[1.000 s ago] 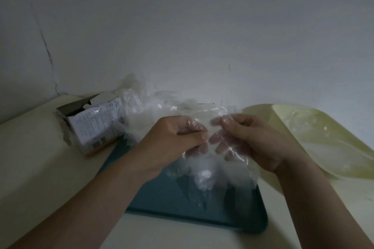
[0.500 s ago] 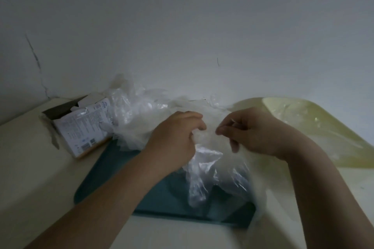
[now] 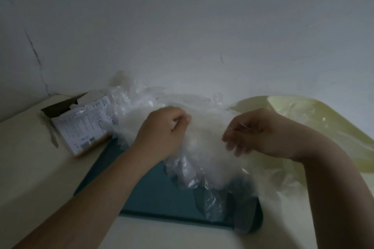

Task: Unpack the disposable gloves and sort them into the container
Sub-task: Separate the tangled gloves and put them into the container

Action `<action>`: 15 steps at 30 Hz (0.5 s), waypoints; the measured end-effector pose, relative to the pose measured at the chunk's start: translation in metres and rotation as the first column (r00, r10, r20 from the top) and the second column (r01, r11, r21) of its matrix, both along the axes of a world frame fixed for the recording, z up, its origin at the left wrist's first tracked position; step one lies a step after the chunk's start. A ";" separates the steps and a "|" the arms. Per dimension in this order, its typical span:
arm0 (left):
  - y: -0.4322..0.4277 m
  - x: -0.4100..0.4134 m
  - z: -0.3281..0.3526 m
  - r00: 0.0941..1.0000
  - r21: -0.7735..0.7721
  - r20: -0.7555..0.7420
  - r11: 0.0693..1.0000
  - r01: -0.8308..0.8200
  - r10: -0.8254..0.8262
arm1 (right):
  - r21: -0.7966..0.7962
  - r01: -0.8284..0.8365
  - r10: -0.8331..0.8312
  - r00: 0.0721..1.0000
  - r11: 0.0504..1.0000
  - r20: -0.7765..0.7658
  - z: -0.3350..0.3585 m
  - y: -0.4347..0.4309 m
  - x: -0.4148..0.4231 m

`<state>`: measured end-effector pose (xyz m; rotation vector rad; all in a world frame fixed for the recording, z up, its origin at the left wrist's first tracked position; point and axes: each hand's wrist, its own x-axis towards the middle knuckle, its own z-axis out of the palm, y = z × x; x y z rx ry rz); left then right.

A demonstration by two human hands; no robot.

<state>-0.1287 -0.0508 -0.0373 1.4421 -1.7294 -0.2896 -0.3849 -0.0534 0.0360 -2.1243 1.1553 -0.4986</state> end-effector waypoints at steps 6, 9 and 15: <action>0.019 0.008 0.047 0.741 0.043 -0.667 0.990 0.134 -0.072 | -0.075 -0.051 0.068 0.966 0.996 0.248 0.001 0.003 0.003; 0.031 0.008 0.060 0.520 0.089 -0.851 0.957 0.275 -0.070 | -0.098 -0.097 0.125 0.929 0.990 0.349 0.003 0.004 0.001; 0.040 -0.004 0.068 0.095 0.009 -0.995 0.898 0.440 -0.037 | 0.030 -0.298 0.254 0.859 0.954 0.444 -0.001 0.007 0.004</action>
